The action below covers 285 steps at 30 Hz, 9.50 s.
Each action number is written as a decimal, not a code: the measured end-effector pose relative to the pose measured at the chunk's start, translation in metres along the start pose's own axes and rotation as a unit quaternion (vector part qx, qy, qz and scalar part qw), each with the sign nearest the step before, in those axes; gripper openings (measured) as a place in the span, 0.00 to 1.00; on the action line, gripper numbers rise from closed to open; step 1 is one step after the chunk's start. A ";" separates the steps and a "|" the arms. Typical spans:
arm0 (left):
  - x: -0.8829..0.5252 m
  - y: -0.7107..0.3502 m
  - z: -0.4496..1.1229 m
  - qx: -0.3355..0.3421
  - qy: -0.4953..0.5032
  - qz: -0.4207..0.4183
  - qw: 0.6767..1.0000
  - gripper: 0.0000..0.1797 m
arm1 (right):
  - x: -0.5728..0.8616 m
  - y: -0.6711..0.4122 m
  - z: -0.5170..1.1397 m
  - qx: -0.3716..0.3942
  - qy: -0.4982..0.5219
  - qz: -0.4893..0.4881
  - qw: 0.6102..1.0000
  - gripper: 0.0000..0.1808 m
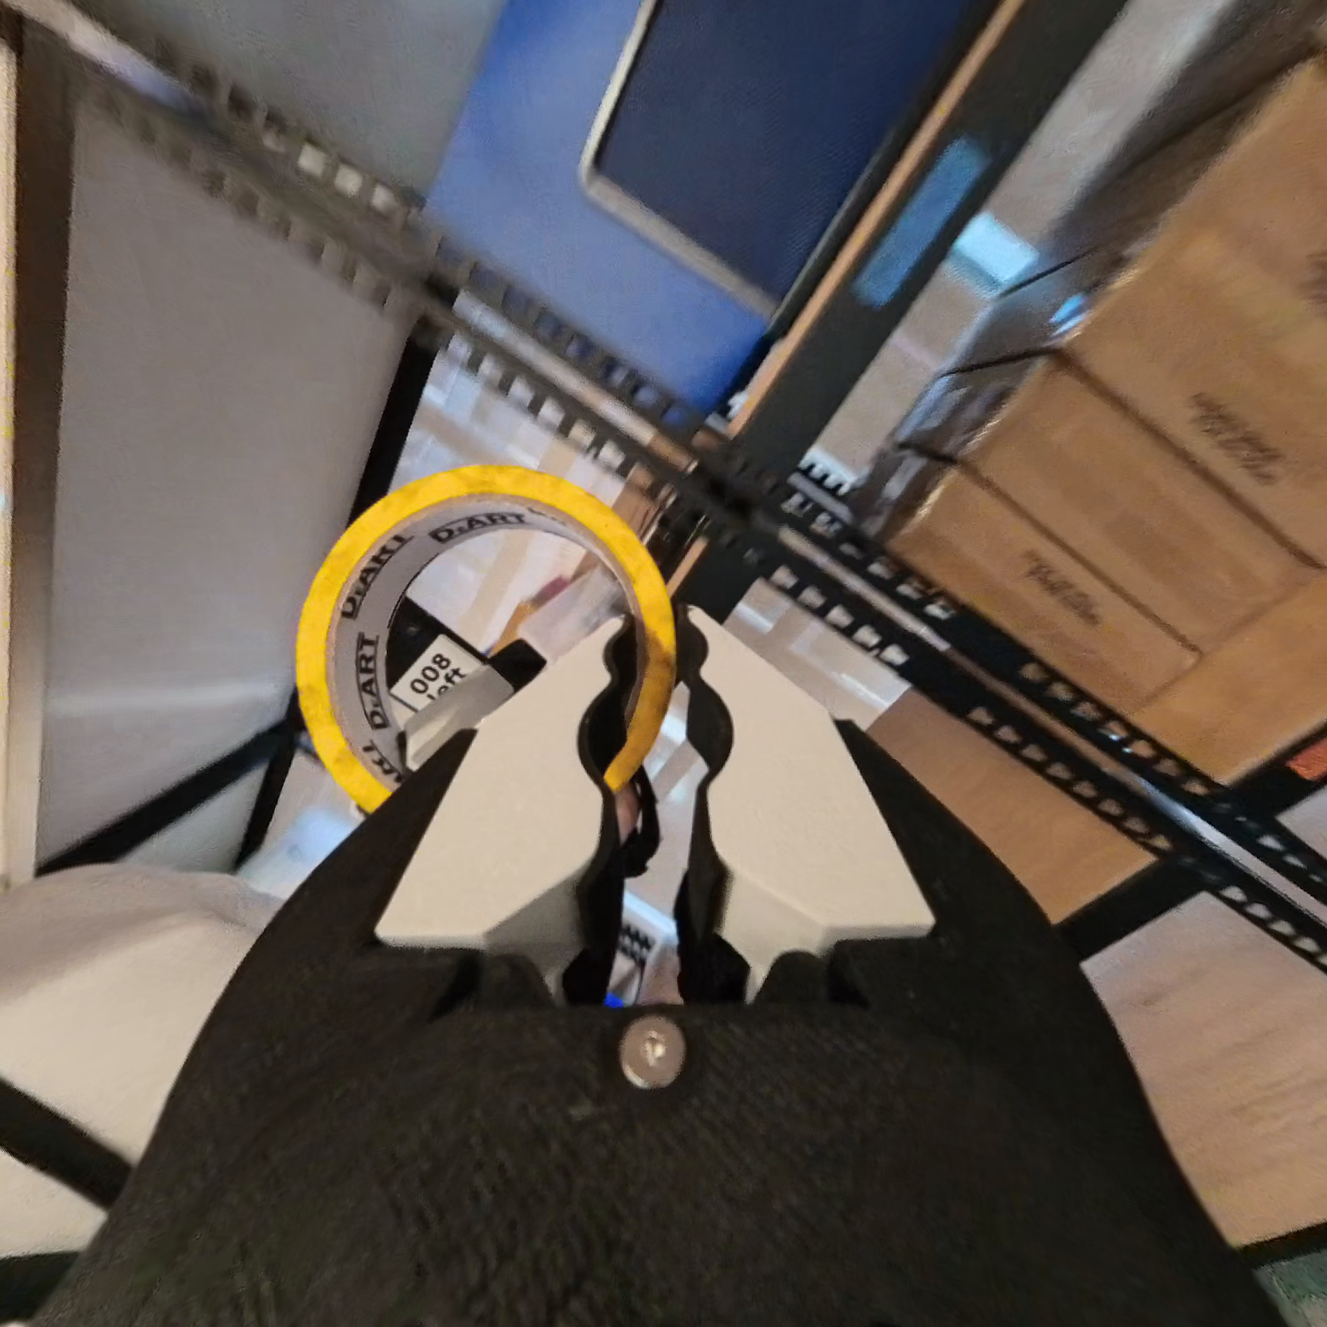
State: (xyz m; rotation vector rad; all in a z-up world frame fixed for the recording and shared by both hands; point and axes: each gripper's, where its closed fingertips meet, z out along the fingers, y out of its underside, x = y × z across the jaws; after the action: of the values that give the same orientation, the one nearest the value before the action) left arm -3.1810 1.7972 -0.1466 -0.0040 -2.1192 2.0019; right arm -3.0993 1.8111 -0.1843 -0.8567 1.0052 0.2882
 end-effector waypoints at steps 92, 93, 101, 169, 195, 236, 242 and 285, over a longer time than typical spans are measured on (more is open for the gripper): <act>0.513 0.120 -0.588 0.218 -0.596 -0.053 0.771 0.13 | -0.444 0.704 0.396 -0.526 -0.406 -0.635 0.395 0.27; 0.514 0.114 -0.592 0.208 -0.606 -0.044 0.766 0.13 | -0.441 0.708 0.395 -0.529 -0.411 -0.635 0.384 0.26; 0.529 0.042 -0.698 0.002 -0.825 0.080 0.560 0.15 | -0.427 0.729 0.375 -0.568 -0.432 -0.617 0.331 0.37; 0.448 0.055 -0.735 -0.318 -0.778 -0.248 0.481 0.24 | -0.349 0.284 0.185 -0.075 -0.040 -0.704 0.705 0.05; 0.046 -0.104 0.124 0.062 -0.150 0.022 0.986 0.29 | -0.145 -0.220 -0.319 0.070 0.363 -0.700 0.610 0.05; -0.666 -0.174 0.841 -0.008 0.452 -0.193 0.871 0.14 | 0.297 -0.890 -0.439 0.004 -0.103 -0.272 0.957 0.27; -0.732 -0.176 0.912 -0.025 0.550 -0.260 0.794 0.14 | 0.341 -0.952 -0.441 0.078 -0.154 -0.223 0.960 0.06; -0.916 0.035 1.521 -0.341 0.118 0.081 0.929 0.48 | 0.444 -1.083 -0.984 0.238 0.326 -0.212 0.890 0.04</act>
State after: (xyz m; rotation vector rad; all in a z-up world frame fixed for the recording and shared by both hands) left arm -2.5445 0.1582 -0.3946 -0.5176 -2.5789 1.1503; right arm -2.8491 0.3049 -0.2668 -0.6981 1.3905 -0.6480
